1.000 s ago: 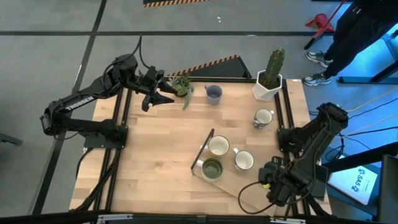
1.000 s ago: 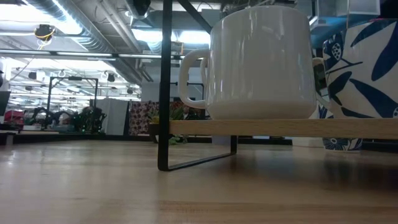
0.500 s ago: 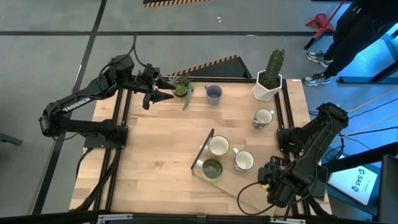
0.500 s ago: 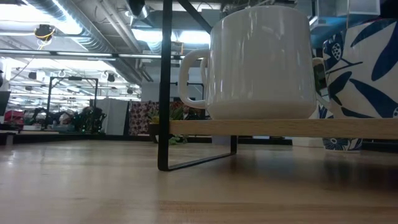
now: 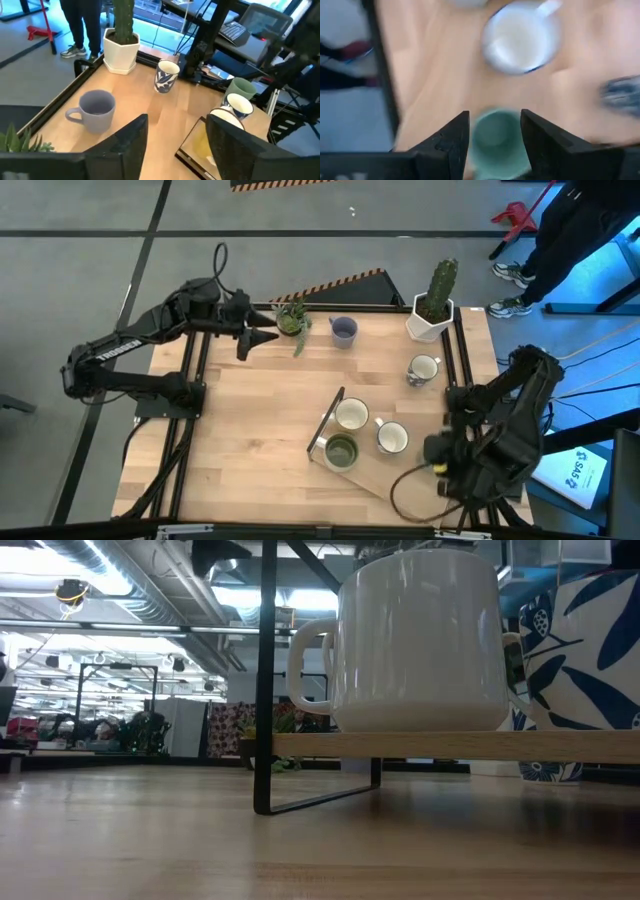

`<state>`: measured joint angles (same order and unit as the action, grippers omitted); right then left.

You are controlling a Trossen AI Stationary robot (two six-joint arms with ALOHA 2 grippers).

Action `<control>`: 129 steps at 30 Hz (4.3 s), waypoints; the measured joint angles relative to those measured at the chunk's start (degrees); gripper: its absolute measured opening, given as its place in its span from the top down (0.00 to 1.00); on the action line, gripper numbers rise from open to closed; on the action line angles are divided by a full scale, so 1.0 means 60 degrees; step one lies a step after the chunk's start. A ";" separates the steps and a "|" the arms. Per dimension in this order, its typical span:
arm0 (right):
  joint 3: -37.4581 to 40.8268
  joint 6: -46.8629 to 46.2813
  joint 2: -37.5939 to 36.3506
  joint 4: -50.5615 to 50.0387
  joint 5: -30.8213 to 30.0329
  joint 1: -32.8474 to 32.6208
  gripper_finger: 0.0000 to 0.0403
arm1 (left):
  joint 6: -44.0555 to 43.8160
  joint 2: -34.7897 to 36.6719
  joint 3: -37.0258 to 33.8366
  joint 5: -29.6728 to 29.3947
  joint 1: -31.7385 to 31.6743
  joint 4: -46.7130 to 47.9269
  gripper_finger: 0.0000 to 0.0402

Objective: Place coffee mugs
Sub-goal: Put the blue pattern mug on the shelf

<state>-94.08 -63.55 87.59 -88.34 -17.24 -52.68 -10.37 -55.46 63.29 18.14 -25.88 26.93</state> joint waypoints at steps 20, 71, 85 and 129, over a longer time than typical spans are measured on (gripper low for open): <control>0.0808 0.5037 -0.0923 -0.0283 -0.1169 0.7006 0.59 | 0.0378 0.1989 -0.0348 -0.0444 0.0690 -0.0159 0.83; 0.7309 0.6138 -0.1468 0.3998 0.0307 0.9125 0.54 | -0.1381 0.0045 -0.1825 0.2819 -0.0623 -0.3795 0.48; 0.7740 0.6281 -0.1461 0.4235 0.1097 0.9100 0.98 | -0.1318 -0.0262 -0.1825 0.1976 -0.0621 -0.3134 0.48; 0.0017 0.6391 -0.0642 0.5486 0.0637 0.0885 1.00 | -0.2653 0.0896 -0.1825 0.2843 0.0187 -0.3280 0.48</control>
<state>-93.97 -25.20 83.74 -55.42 -13.42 -47.37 -26.29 -50.09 52.34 35.20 -24.75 7.25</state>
